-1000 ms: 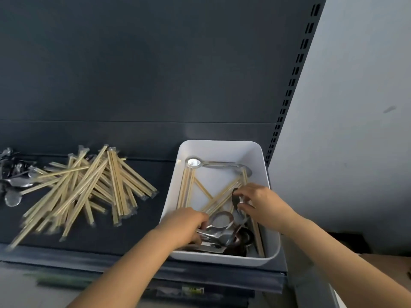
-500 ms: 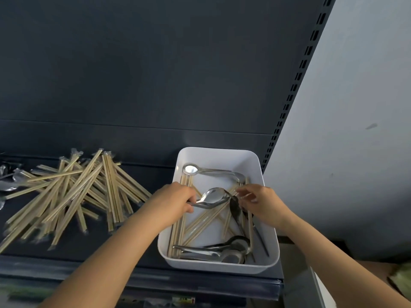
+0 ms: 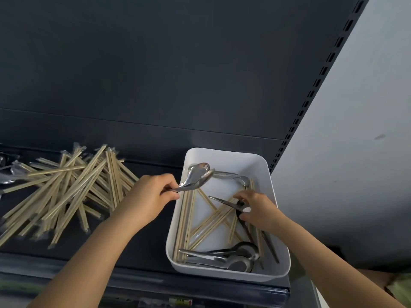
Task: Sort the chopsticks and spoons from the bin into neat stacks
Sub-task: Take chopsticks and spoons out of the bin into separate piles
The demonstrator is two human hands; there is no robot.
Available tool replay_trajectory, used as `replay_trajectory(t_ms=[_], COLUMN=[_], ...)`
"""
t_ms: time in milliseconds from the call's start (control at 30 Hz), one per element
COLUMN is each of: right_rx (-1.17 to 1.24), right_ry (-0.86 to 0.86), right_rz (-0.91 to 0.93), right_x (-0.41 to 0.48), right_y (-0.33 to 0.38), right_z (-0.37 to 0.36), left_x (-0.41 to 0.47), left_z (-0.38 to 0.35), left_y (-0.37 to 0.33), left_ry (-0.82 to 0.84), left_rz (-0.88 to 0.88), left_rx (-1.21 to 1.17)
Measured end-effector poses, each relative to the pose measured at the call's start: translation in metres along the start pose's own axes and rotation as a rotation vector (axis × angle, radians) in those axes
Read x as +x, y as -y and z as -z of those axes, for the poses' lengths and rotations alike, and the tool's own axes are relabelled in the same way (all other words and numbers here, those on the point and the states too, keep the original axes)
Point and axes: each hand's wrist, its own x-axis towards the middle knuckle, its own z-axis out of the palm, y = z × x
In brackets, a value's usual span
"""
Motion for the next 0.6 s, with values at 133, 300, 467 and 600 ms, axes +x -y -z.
replay_trajectory(t_ms=[133, 300, 467, 600], right_rx=[-0.075, -0.146, -0.361, -0.454], right_ry=[0.052, 0.088, 0.169, 0.274], right_rz=[0.013, 0.059, 0.038, 0.056], right_x=[0.009, 0.024, 0.033, 0.032], right_y=[0.009, 0.019, 0.012, 0.006], right_z=[-0.005, -0.012, -0.007, 0.003], left_x=[-0.005, -0.012, -0.015, -0.016], left_z=[0.0, 0.001, 0.0, -0.003], left_y=[0.013, 0.025, 0.031, 0.032], left_ry=[-0.07, -0.084, -0.096, -0.093], left_rz=[0.048, 0.071, 0.078, 0.079], left_rx=[-0.051, -0.08, -0.1, -0.092])
